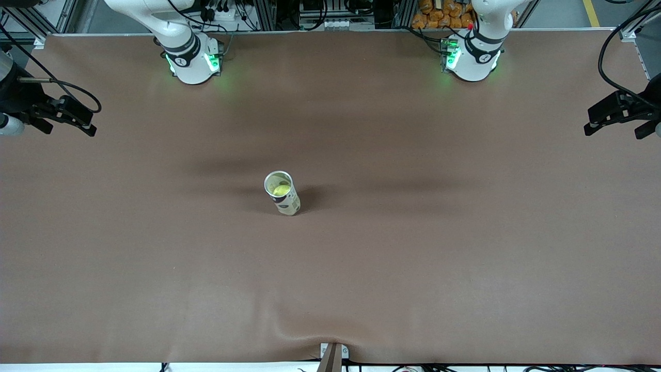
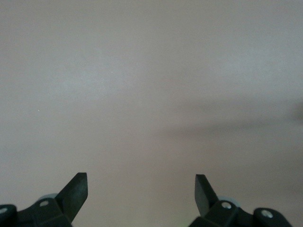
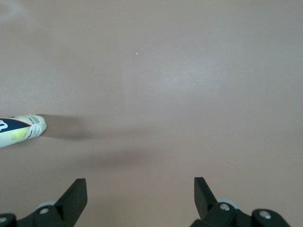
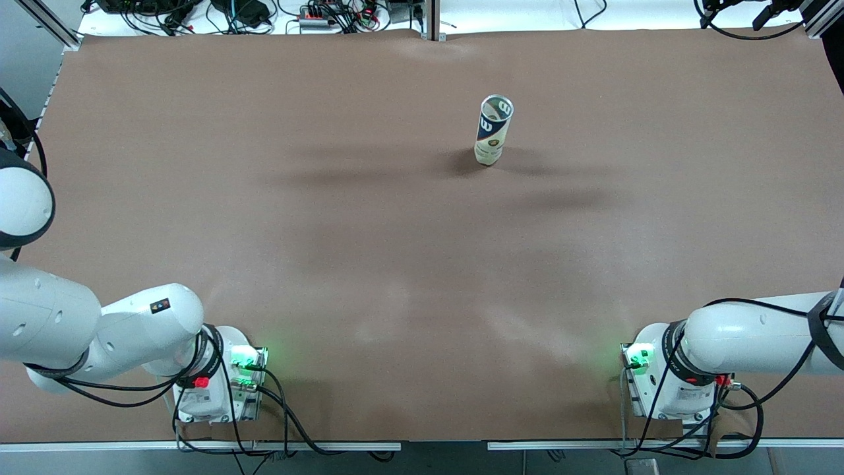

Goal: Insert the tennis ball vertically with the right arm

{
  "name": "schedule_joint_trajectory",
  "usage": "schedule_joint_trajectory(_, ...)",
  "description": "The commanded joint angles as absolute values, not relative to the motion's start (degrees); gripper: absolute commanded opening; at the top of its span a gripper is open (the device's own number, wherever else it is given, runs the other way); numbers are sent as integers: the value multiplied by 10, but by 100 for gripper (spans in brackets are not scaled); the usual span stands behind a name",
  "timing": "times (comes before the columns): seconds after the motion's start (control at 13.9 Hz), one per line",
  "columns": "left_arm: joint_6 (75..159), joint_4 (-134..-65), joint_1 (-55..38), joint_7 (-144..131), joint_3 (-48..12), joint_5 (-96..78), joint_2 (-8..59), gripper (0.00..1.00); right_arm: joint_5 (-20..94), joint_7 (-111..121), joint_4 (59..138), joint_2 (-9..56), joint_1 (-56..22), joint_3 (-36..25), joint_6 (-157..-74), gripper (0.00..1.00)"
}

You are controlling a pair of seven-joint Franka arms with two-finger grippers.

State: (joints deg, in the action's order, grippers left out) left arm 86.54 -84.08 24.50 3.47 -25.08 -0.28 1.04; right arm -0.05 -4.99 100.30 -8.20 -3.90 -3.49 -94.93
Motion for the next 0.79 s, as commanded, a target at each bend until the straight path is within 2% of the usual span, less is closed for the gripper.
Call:
schedule_joint_trajectory(0.0,847,-850,223,26,-217,-10,-11,100,-9,-50,1014,-94,-29,-26,-954,100)
schedule_joint_trajectory(0.22,846,-864,118,15,-103,-10,-25,100,-9,-50,1014,-94,-29,-26,-954,100)
schedule_joint_trajectory(0.72,859,-944,-31,-35,11,-2,-86,100,-9,-50,1014,-94,-29,-26,-954,100)
